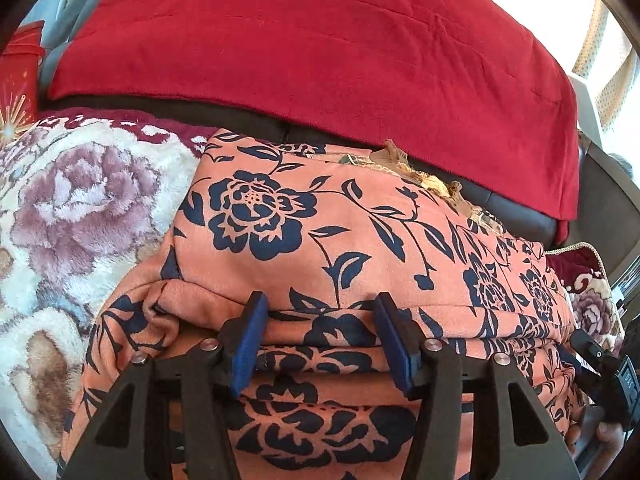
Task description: Fold small clothes
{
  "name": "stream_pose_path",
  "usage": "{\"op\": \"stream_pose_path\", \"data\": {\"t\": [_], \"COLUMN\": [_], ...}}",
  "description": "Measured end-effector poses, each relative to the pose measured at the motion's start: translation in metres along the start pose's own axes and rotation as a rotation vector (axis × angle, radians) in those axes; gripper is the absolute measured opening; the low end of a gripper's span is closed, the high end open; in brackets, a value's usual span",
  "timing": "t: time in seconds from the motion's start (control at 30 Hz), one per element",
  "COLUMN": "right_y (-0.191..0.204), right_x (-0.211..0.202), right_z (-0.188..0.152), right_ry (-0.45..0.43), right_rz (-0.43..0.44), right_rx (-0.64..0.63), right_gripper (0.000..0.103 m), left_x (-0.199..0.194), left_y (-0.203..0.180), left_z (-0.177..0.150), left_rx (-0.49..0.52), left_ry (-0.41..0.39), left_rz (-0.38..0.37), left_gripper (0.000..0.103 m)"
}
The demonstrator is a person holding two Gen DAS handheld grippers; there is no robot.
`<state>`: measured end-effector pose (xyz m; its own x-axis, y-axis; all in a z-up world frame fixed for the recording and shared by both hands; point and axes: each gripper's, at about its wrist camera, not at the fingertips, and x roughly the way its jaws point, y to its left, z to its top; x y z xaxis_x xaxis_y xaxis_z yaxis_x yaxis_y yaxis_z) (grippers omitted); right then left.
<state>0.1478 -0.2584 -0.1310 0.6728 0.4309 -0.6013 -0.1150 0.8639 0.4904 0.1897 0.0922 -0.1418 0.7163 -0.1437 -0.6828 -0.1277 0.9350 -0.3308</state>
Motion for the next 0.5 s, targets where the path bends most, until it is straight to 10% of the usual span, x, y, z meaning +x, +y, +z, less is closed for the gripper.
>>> {"op": "stream_pose_path", "data": {"t": [0.27,0.5], "right_y": [0.017,-0.019], "right_x": [-0.002,-0.063], "right_z": [0.013,0.054], "right_ry": [0.121,-0.040], "right_rz": [-0.133,-0.207], "right_rx": [-0.040,0.103], "right_gripper": [0.102,0.102], "left_x": [0.000,0.003], "left_y": [0.001,-0.001], "left_z": [0.000,0.001], "left_rx": [-0.004,0.005], "left_ry": [-0.002,-0.001], "left_rz": [-0.007,0.006], "left_gripper": [0.057,0.058]}}
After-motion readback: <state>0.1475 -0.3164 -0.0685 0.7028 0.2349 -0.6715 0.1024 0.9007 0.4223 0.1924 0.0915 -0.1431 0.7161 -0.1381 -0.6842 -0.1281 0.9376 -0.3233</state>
